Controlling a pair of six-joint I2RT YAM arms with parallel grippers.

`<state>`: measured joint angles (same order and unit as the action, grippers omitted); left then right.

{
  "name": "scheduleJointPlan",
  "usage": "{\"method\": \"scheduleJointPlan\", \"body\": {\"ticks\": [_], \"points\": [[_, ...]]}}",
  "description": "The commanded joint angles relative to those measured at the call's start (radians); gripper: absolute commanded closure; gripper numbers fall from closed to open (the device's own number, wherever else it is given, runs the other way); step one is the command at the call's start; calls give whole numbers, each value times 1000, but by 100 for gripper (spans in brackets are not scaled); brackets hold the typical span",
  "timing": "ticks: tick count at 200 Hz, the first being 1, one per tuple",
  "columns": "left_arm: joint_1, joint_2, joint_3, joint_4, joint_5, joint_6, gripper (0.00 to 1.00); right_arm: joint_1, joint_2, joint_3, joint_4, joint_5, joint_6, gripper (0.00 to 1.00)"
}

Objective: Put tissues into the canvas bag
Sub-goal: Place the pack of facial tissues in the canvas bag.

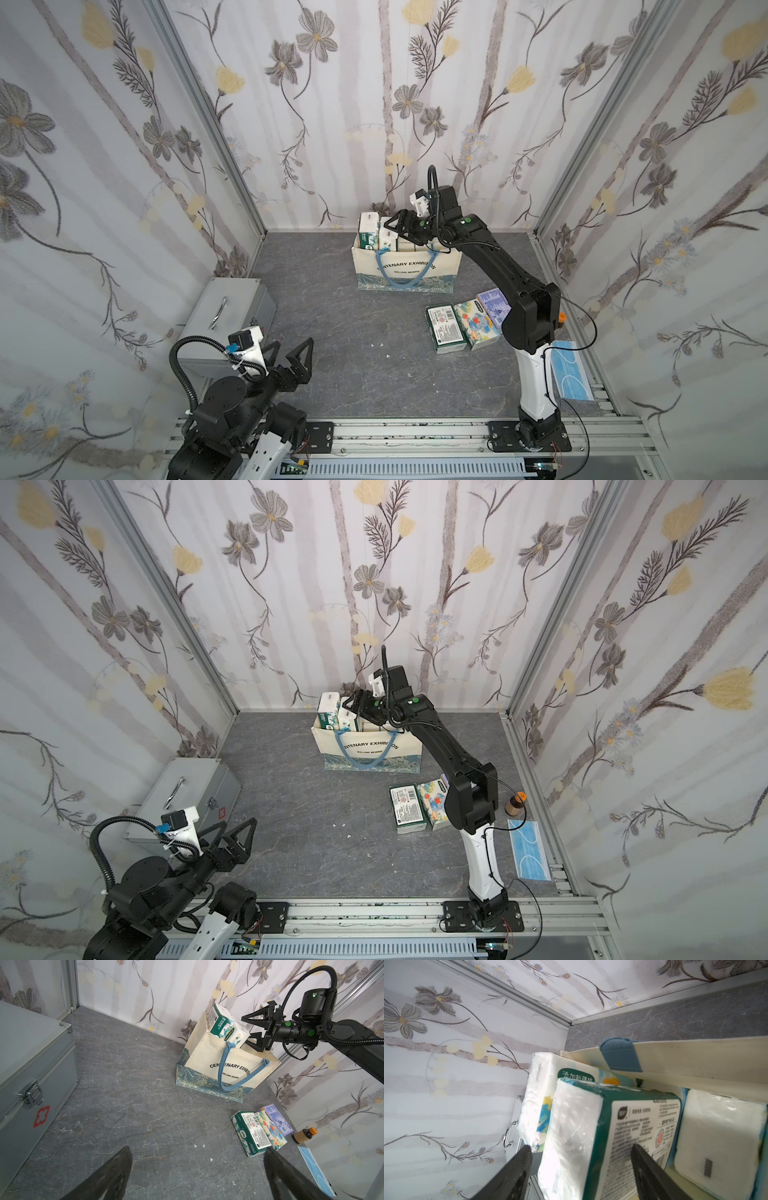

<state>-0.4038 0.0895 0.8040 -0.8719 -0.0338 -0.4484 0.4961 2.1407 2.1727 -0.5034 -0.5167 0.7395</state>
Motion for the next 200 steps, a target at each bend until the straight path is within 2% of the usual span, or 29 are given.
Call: {"method": "scheduleJointPlan", "body": {"ticks": [1,54,76,97,134,169,200], "points": [[2,-2,-1,15,-14,2,0,1,-11,9,-13,-10,-19,24],[2,-1,-2,15,-13,2,0,-1,-73,-3,-76,4,-61,25],[3,-2,-2,15,-14,2,0,-3,-143,-70,-75,10,-74,25],[3,-3,-2,16,-14,2,0,-2,-239,-196,-43,17,-84,25],[2,-4,-2,17,-11,2,0,-2,-446,-508,30,32,-98,26],[3,-1,-3,19,-3,4,0,-1,-649,-759,23,121,-157,26],[6,2,-3,23,4,6,0,1,-759,-918,4,188,-194,25]]}}
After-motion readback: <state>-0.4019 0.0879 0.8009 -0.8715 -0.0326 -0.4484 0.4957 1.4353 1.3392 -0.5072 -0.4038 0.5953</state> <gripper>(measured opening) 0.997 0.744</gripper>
